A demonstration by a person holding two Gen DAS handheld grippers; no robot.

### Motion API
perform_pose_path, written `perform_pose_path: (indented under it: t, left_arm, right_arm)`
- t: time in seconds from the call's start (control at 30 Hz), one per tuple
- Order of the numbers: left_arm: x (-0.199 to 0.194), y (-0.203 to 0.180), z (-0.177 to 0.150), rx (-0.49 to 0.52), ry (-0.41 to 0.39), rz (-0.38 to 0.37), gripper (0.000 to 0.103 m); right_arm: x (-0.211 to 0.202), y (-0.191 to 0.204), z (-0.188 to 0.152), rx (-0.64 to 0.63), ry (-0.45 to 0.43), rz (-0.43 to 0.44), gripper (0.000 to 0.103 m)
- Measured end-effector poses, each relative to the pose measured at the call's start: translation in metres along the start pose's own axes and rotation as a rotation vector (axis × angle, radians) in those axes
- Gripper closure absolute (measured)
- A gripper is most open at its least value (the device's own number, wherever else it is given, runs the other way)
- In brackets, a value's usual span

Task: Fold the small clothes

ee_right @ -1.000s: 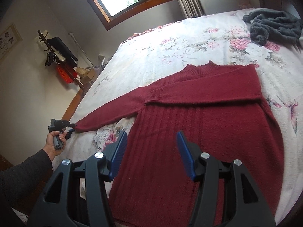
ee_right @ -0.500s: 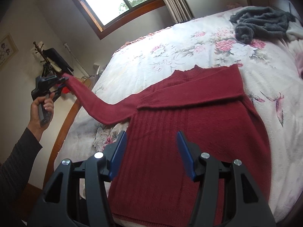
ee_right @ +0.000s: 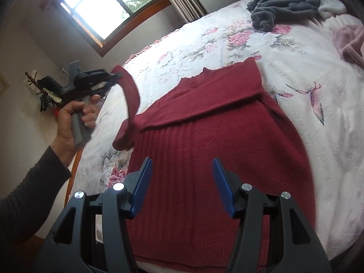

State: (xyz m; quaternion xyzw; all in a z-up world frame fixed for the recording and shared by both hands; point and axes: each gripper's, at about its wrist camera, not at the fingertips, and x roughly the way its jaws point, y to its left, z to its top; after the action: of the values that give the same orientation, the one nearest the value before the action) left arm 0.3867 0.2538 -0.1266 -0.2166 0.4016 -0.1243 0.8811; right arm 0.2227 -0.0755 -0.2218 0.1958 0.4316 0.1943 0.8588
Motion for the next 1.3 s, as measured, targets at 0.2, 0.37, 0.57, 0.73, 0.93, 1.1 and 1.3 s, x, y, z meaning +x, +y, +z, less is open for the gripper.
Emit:
perform_pose_path:
  t: [0.2, 0.37, 0.57, 0.73, 0.93, 1.1, 1.3]
  left_arm:
    - [0.087, -0.018, -0.04, 0.083, 0.158, 0.023, 0.088]
    - [0.11, 0.002, -0.069, 0.047, 0.214, 0.046, 0.052]
    - [0.027, 0.057, -0.117, -0.134, 0.155, -0.014, 0.04]
    - [-0.044, 0.088, -0.199, -0.213, 0.152, -0.006, 0.037]
    - [-0.094, 0.11, -0.275, -0.317, 0.194, -0.004, 0.033]
    - [-0.093, 0.124, -0.301, -0.365, 0.229, -0.004, 0.032]
    - [-0.086, 0.133, -0.309, -0.403, 0.233, -0.02, 0.031]
  right_arm:
    - [0.014, -0.019, 0.006, 0.038, 0.029, 0.0, 0.047]
    - [0.04, -0.033, 0.033, 0.06, 0.078, 0.024, 0.033]
    - [0.115, -0.063, 0.099, 0.2, 0.19, 0.162, 0.034]
    - [0.23, -0.08, 0.147, 0.361, 0.371, 0.249, 0.05]
    - [0.313, -0.092, 0.151, 0.443, 0.501, 0.126, 0.052]
    - [0.324, -0.079, 0.161, 0.435, 0.511, 0.133, 0.07]
    - [0.316, -0.048, 0.185, 0.316, 0.503, 0.08, 0.097]
